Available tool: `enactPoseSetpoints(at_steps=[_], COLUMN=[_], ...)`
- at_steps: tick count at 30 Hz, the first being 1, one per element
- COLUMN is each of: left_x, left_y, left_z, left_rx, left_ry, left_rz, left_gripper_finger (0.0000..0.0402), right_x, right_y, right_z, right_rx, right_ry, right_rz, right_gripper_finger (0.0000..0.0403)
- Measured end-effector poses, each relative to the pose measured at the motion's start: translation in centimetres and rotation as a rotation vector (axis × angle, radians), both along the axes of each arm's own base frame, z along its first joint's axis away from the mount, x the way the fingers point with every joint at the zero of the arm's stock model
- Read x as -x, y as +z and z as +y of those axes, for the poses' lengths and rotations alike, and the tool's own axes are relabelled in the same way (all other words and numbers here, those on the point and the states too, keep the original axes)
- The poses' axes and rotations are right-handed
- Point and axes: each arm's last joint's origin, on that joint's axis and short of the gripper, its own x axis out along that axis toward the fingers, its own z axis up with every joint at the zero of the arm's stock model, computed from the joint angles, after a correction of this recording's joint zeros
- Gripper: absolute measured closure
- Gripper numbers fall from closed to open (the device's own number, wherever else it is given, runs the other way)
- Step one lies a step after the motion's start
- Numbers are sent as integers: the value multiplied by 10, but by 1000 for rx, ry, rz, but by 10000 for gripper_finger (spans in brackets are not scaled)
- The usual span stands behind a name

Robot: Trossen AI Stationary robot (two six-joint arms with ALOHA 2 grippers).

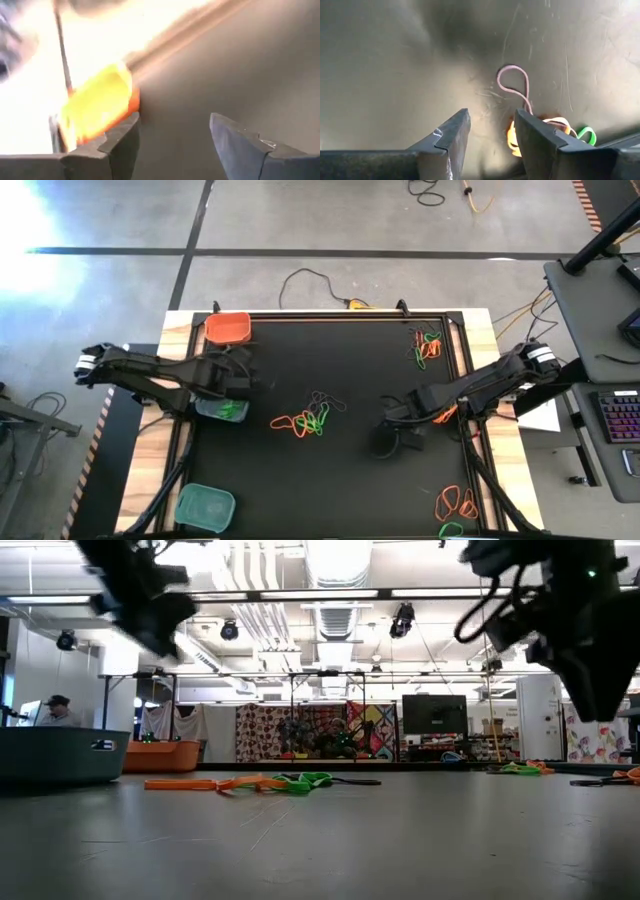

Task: Sort rubber bands into baskets
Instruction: Put the orange rubber band into the orange bin

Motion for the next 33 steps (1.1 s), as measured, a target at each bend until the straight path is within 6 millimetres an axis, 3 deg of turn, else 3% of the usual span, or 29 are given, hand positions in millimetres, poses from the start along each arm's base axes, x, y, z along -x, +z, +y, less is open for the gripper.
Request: enactPoseSetpoints(at_steps=[5, 14, 19, 23, 28, 31, 33], left_x=[-35, -85, -107, -125, -138, -140, -148], left_y=[-8, -64, -85, -87, -80, -87, -96], left_z=[-2, -12, -27, -53, -88, -97, -100], left_rx=[-127, -88, -26, -19, -28, -41, 19], left_ry=[-130, -357, -463, -571, -801, -932, -978], left_rz=[-137, -229, -304, -516, -965, -1193, -1205], left_gripper_finger=[180, 185, 185, 185, 185, 185, 185], right_x=[11, 35, 34, 37, 36, 33, 32], right_y=[-17, -41, -53, -57, -60, -61, -61], right_z=[-11, -17, -21, -28, -33, -33, -33], right_rx=[-82, -117, -99, -42, -38, -46, -51], right_ry=[-70, -177, -173, -180, -188, -184, -175], right_rz=[110, 254, 187, 181, 160, 136, 121], right_gripper_finger=[252, 252, 255, 265, 286, 304, 318])
